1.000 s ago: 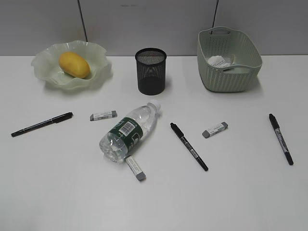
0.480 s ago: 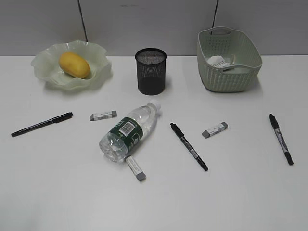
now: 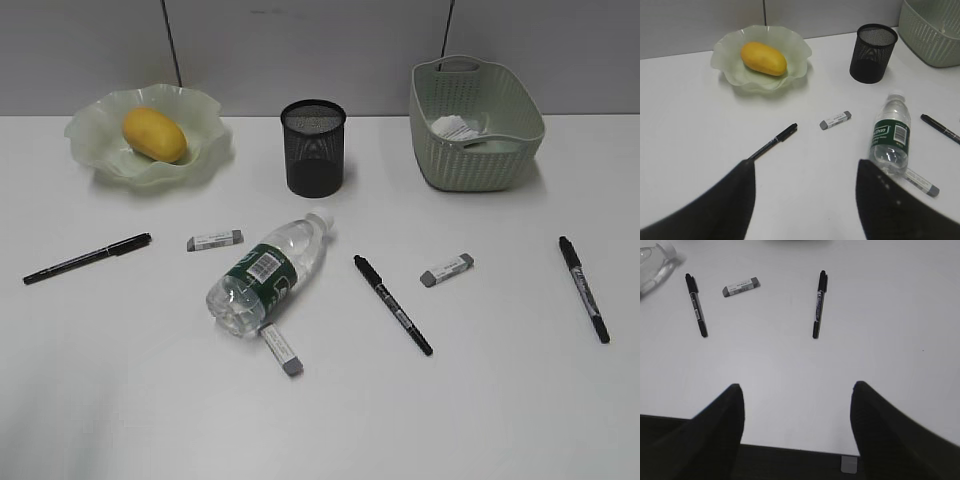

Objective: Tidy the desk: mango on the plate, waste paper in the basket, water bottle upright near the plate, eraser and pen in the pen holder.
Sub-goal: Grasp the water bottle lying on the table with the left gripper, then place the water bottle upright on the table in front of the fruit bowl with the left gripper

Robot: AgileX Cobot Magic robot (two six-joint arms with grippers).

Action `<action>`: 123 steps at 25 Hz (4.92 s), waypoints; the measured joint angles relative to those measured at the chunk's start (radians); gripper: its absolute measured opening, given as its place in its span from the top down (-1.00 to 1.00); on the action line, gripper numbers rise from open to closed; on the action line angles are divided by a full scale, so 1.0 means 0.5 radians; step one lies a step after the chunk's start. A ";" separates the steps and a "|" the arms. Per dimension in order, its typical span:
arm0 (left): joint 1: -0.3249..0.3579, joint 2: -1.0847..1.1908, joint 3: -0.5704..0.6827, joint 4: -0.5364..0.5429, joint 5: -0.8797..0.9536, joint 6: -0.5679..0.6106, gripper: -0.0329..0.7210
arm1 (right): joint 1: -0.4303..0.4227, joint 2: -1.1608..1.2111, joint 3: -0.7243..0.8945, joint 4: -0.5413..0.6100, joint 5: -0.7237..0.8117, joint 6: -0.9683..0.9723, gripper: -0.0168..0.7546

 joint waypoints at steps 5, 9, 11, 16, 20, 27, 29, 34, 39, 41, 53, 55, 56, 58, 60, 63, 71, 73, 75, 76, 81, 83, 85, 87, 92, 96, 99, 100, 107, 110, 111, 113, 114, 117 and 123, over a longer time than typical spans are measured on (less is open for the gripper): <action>-0.164 0.557 -0.204 -0.029 -0.143 0.083 -0.41 | 0.000 0.000 0.000 0.000 -0.002 0.000 -0.39; -0.347 1.097 -0.444 -0.032 -0.138 0.086 -0.42 | 0.000 0.000 0.000 -0.002 -0.002 0.000 -0.39; -0.436 1.323 -0.561 -0.029 -0.129 0.088 -0.47 | 0.000 0.000 0.000 -0.003 0.000 0.000 -0.38; -0.618 1.882 -0.975 0.017 0.055 0.092 -0.70 | 0.000 0.000 0.000 -0.003 -0.002 0.000 -0.38; -0.683 2.298 -1.366 0.028 0.368 0.092 -0.73 | 0.000 0.000 0.002 -0.003 -0.002 0.000 -0.38; -0.821 2.893 -1.970 0.155 0.758 0.092 -0.74 | 0.000 0.000 0.002 -0.004 0.000 0.000 -0.38; -0.875 3.020 -2.082 0.180 0.795 0.083 -0.74 | 0.000 0.000 0.002 -0.004 0.000 0.000 -0.38; -0.939 3.263 -2.293 0.195 0.831 0.026 -0.75 | 0.000 0.000 0.002 -0.004 0.000 0.013 -0.38; -0.943 3.476 -2.407 0.233 0.896 -0.038 -0.77 | 0.000 0.000 0.002 -0.009 0.000 0.013 -0.38; -0.943 3.537 -2.412 0.265 0.907 -0.069 -0.77 | 0.000 0.000 0.002 -0.011 0.000 0.013 -0.38; -0.943 3.648 -2.422 0.288 0.817 -0.103 -0.68 | 0.000 0.000 0.008 -0.013 0.002 0.013 -0.38; -0.943 3.648 -2.422 0.290 0.794 -0.103 -0.66 | 0.000 0.000 0.008 -0.013 0.002 0.013 -0.38; -0.943 3.651 -2.422 0.291 0.792 -0.103 -0.66 | 0.000 0.000 0.008 -0.013 0.002 0.013 -0.38; -0.943 3.658 -2.429 0.293 0.792 -0.103 -0.62 | 0.000 0.000 0.008 -0.013 0.002 0.013 -0.38; -0.943 3.662 -2.438 0.297 0.798 -0.103 -0.49 | 0.000 0.000 0.008 -0.015 0.002 0.013 -0.38; -0.943 3.665 -2.455 0.297 0.807 -0.103 -0.42 | 0.000 0.000 0.008 -0.015 0.002 0.013 -0.38; -0.943 3.665 -2.464 0.305 0.918 -0.103 -0.42 | 0.000 0.000 0.008 -0.015 0.002 0.013 -0.38; -0.943 3.654 -2.464 0.305 0.918 -0.103 -0.42 | 0.000 0.000 0.008 -0.015 0.002 0.013 -0.38; -0.943 3.613 -2.460 0.309 0.920 -0.103 -0.42 | 0.000 0.000 0.008 -0.017 0.002 0.013 -0.38; -0.943 3.581 -2.458 0.309 0.922 -0.103 -0.42 | 0.000 0.000 0.008 -0.017 0.002 0.013 -0.38; -0.943 3.388 -2.458 0.311 0.927 -0.103 -0.42 | 0.000 0.000 0.008 -0.017 0.002 0.013 -0.38; -0.924 3.297 -2.458 0.307 0.926 -0.103 -0.42 | 0.000 0.000 0.008 -0.017 0.002 0.013 -0.38; -0.887 3.211 -2.458 0.277 0.926 -0.103 -0.42 | 0.000 0.000 0.008 -0.017 0.002 0.013 -0.38; -0.816 3.118 -2.443 0.218 0.911 -0.103 -0.42 | 0.000 0.000 0.008 -0.017 0.002 0.013 -0.38; -0.568 2.854 -2.152 0.111 0.731 -0.103 -0.42 | 0.000 0.000 0.008 -0.017 0.002 0.013 -0.38; -0.365 2.558 -1.728 0.111 0.428 -0.103 -0.42 | 0.000 0.000 0.008 -0.017 0.002 0.013 -0.38; -0.236 2.332 -1.410 0.107 0.148 -0.103 -0.42 | 0.000 0.000 0.008 -0.017 0.002 0.013 -0.38; -0.197 2.258 -1.306 0.109 0.045 -0.103 -0.42 | 0.000 0.000 0.008 -0.017 0.002 0.013 -0.38; -0.093 1.862 -0.694 0.118 -0.745 -0.103 -0.42 | 0.000 0.000 0.008 -0.017 0.002 0.013 -0.38; -0.093 1.755 -0.407 0.114 -1.212 -0.103 -0.42 | 0.000 0.000 0.008 -0.017 0.002 0.013 -0.38; -0.093 1.727 -0.300 0.097 -1.393 -0.103 -0.42 | 0.000 0.000 0.008 -0.017 0.002 0.013 -0.38; -0.093 1.699 -0.108 0.097 -1.728 -0.103 -0.42 | 0.000 0.000 0.008 -0.017 0.002 0.013 -0.38; -0.093 1.700 -0.013 0.097 -1.942 -0.103 -0.42 | 0.000 0.000 0.008 -0.017 0.002 0.013 -0.38; -0.093 1.751 0.187 0.097 -2.422 -0.103 -0.42 | 0.000 0.000 0.008 -0.017 0.002 0.013 -0.38; -0.092 2.101 0.232 0.080 -3.141 -0.103 -0.42 | 0.000 0.000 0.008 -0.017 0.000 0.013 -0.38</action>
